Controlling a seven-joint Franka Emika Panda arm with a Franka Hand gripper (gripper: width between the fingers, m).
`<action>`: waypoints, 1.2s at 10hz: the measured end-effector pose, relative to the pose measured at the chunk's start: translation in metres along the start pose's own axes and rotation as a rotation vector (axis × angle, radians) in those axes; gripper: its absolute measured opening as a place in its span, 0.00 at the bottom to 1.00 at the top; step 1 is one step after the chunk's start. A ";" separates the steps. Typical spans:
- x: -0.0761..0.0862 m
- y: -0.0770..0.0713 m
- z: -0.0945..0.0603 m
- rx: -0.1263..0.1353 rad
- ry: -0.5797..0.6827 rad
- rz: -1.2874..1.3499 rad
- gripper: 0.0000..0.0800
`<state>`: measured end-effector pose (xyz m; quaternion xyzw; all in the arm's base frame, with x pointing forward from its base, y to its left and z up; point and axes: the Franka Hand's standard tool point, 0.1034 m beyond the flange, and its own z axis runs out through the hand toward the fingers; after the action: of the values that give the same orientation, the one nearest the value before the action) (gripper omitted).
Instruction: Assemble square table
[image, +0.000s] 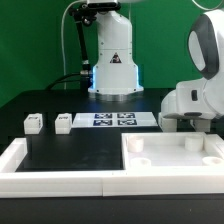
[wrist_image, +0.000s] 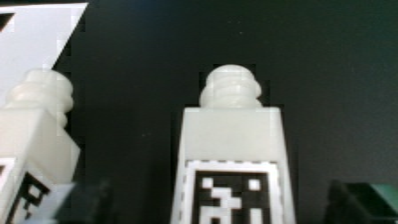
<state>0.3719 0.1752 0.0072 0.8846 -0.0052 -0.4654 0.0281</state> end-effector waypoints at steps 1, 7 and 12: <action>0.000 0.000 0.000 0.000 0.000 0.000 0.56; 0.000 0.000 0.000 0.000 0.000 0.000 0.36; -0.032 0.006 -0.053 -0.010 0.008 -0.002 0.36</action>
Offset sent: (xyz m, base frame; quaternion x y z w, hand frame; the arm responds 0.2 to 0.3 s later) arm 0.0000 0.0000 0.0000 0.0000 0.0000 0.0000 1.0000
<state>0.3973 0.1729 0.0637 0.8864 -0.0019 -0.4618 0.0318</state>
